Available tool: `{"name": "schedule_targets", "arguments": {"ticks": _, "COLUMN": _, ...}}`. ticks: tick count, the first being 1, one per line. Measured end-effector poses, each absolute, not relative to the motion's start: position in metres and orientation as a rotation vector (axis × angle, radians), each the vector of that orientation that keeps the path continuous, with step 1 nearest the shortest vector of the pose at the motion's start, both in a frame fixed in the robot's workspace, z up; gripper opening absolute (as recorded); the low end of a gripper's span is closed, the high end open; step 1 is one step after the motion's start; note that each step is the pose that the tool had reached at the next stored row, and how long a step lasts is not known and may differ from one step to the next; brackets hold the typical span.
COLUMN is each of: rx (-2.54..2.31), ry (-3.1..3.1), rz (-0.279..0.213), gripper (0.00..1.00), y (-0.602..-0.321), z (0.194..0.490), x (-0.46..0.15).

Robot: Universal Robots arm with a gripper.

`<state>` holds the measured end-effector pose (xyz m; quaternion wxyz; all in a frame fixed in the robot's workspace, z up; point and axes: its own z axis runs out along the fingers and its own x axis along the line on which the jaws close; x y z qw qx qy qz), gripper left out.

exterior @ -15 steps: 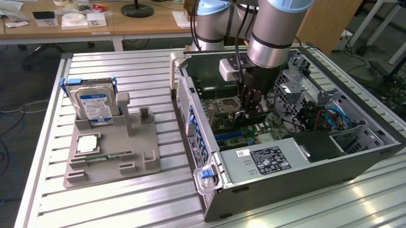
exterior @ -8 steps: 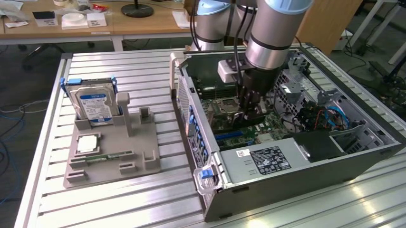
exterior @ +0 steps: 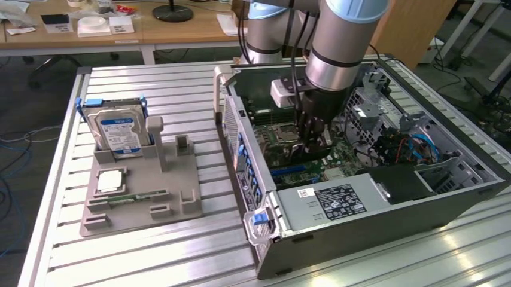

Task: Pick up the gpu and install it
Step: 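Insert the gpu into the slot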

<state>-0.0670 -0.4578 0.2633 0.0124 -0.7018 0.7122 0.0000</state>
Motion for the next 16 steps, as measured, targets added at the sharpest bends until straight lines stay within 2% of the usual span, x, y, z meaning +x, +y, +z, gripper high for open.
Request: {"name": "schedule_targets", "arguments": {"ticks": 16, "rx": -2.185, "ry": 2.216, "rz": -0.007, "gripper": 0.27, "y": -0.4582, "z": 0.2595, "x": -0.0752}}
